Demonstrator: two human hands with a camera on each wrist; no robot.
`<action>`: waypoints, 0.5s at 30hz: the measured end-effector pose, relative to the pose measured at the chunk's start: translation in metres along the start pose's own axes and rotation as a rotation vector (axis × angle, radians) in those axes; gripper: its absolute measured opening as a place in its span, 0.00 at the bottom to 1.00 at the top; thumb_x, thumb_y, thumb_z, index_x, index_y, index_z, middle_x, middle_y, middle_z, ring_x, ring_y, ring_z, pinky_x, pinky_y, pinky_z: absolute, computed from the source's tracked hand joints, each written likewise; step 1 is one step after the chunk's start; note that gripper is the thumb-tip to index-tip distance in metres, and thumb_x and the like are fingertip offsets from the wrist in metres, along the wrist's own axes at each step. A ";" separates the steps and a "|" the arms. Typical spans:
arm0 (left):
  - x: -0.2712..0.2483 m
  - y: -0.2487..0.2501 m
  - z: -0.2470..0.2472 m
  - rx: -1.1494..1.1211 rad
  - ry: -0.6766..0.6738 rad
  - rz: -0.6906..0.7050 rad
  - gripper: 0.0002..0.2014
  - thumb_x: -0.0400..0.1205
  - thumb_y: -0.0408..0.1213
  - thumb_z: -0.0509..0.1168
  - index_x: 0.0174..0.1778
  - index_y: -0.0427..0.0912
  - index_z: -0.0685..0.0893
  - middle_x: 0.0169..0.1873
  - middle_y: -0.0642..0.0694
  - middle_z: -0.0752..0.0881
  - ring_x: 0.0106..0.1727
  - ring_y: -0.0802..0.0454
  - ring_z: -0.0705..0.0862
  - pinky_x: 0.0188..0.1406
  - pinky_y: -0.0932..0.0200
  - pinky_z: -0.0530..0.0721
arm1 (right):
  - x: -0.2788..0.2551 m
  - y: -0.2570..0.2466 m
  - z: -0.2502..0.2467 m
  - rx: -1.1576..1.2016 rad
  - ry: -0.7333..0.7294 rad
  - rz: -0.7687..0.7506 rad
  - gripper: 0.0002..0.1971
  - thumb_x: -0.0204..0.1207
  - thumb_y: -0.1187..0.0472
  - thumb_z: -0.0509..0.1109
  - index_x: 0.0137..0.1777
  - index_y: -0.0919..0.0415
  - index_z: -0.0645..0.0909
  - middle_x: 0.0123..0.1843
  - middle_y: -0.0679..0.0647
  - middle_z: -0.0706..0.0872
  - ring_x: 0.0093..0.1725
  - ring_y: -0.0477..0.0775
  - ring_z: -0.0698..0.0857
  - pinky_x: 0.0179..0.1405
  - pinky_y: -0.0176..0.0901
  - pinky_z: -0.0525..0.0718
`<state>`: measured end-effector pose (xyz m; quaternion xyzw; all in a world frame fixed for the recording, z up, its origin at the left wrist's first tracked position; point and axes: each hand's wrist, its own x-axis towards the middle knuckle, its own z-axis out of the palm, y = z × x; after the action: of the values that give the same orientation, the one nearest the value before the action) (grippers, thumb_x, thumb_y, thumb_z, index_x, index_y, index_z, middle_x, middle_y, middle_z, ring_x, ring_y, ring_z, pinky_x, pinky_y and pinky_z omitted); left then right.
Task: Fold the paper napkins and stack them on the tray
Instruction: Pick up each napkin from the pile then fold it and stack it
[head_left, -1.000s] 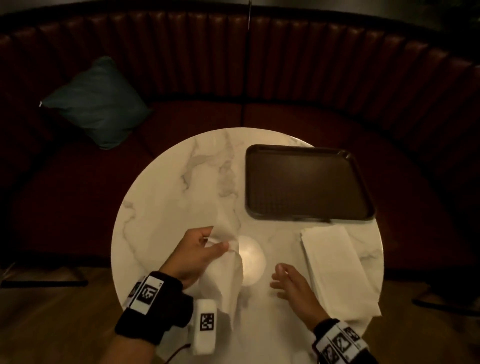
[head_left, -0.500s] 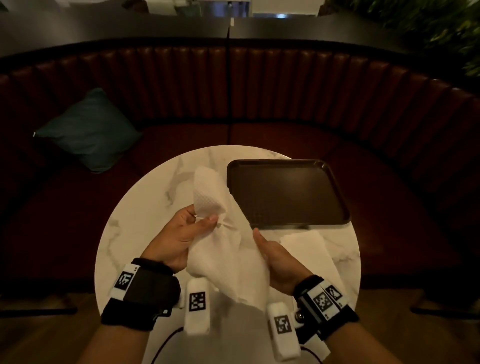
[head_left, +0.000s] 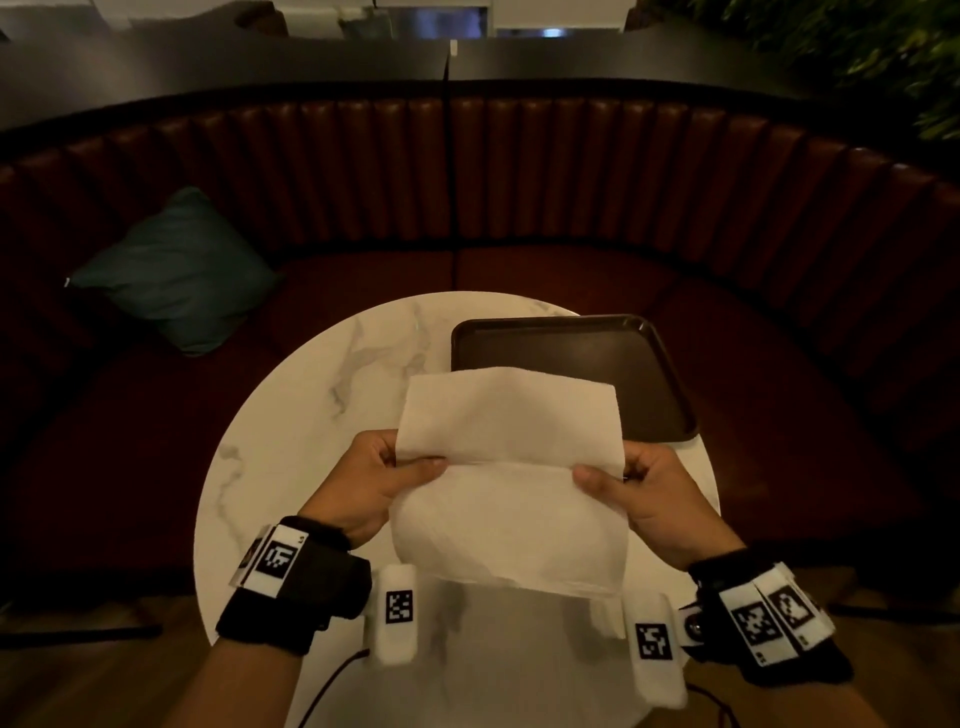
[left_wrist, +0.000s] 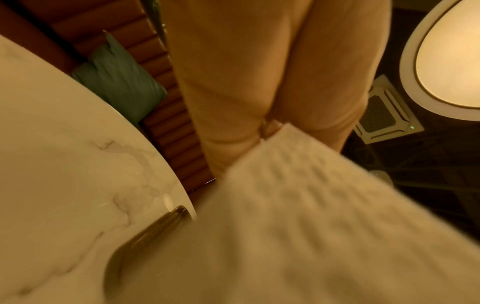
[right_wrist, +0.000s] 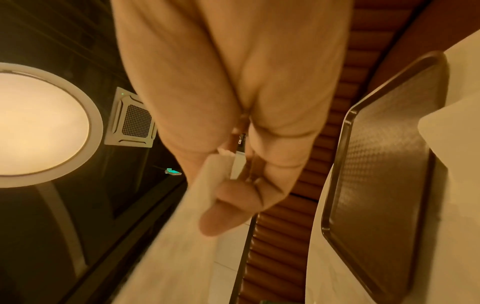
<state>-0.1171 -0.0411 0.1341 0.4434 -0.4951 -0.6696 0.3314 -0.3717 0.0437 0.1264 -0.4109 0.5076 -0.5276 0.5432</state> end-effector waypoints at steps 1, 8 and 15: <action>0.000 -0.001 0.001 -0.010 0.009 0.000 0.11 0.75 0.21 0.66 0.51 0.33 0.86 0.45 0.40 0.91 0.50 0.44 0.88 0.49 0.53 0.89 | 0.001 0.002 -0.002 -0.011 0.020 -0.016 0.14 0.64 0.63 0.74 0.51 0.62 0.87 0.50 0.58 0.92 0.53 0.61 0.89 0.48 0.44 0.89; -0.002 0.002 -0.004 0.046 0.040 0.020 0.24 0.78 0.17 0.58 0.20 0.42 0.84 0.26 0.46 0.87 0.28 0.51 0.86 0.21 0.64 0.80 | 0.001 0.007 -0.015 -0.018 -0.026 -0.083 0.21 0.44 0.44 0.87 0.33 0.56 0.89 0.40 0.55 0.91 0.41 0.55 0.90 0.38 0.42 0.88; 0.001 0.006 -0.003 0.040 0.013 0.027 0.24 0.80 0.20 0.55 0.21 0.43 0.84 0.30 0.44 0.86 0.29 0.51 0.85 0.21 0.63 0.80 | -0.007 0.004 -0.028 -0.149 -0.128 -0.041 0.10 0.69 0.77 0.72 0.34 0.65 0.89 0.42 0.63 0.90 0.44 0.59 0.89 0.42 0.41 0.88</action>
<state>-0.1144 -0.0449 0.1393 0.4477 -0.5119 -0.6523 0.3347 -0.3984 0.0535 0.1191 -0.4933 0.5014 -0.4719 0.5315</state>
